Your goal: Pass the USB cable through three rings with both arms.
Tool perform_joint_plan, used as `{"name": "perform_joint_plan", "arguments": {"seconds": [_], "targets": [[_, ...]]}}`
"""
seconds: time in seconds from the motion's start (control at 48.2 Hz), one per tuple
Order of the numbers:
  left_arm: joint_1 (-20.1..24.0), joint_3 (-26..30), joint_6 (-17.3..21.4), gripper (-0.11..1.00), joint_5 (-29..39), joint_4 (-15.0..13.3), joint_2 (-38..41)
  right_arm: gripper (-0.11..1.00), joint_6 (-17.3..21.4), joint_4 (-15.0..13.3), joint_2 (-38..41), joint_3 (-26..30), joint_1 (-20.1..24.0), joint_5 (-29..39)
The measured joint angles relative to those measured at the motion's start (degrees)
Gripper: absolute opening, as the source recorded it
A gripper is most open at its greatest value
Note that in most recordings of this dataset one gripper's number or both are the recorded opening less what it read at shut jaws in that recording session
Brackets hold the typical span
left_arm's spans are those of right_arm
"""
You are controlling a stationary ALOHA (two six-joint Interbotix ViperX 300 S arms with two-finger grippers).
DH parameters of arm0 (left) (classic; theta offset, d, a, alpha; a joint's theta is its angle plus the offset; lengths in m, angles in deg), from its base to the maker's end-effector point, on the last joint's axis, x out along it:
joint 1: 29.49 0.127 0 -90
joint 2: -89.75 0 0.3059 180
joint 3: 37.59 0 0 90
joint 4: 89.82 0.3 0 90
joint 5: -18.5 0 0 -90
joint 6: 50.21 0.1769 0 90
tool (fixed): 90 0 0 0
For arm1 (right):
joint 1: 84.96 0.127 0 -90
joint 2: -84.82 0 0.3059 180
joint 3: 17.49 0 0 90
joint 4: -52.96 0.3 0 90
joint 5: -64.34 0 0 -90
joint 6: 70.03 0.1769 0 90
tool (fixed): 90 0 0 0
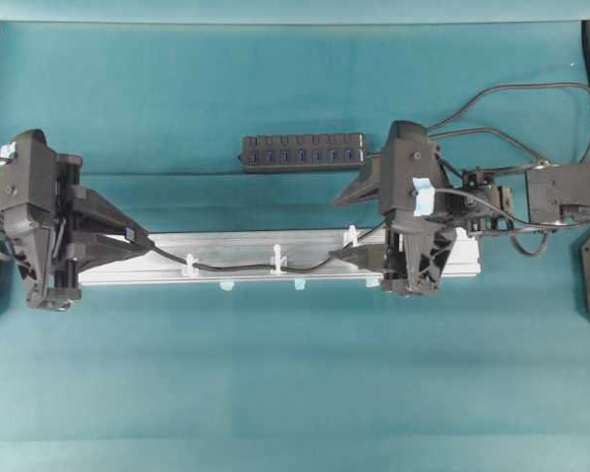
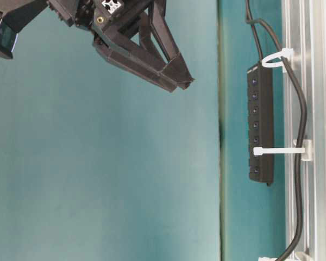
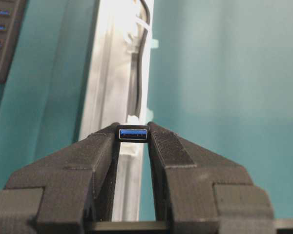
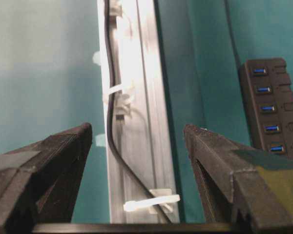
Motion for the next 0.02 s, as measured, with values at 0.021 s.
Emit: {"name": "perform_joint_plan", "arguments": {"seconds": [0.021], "targets": [[0.0,0.09,0.0,0.22,-0.09,0.0,0.0,0.39,0.0,-0.09,0.0,0.0,0.0,0.09]]}}
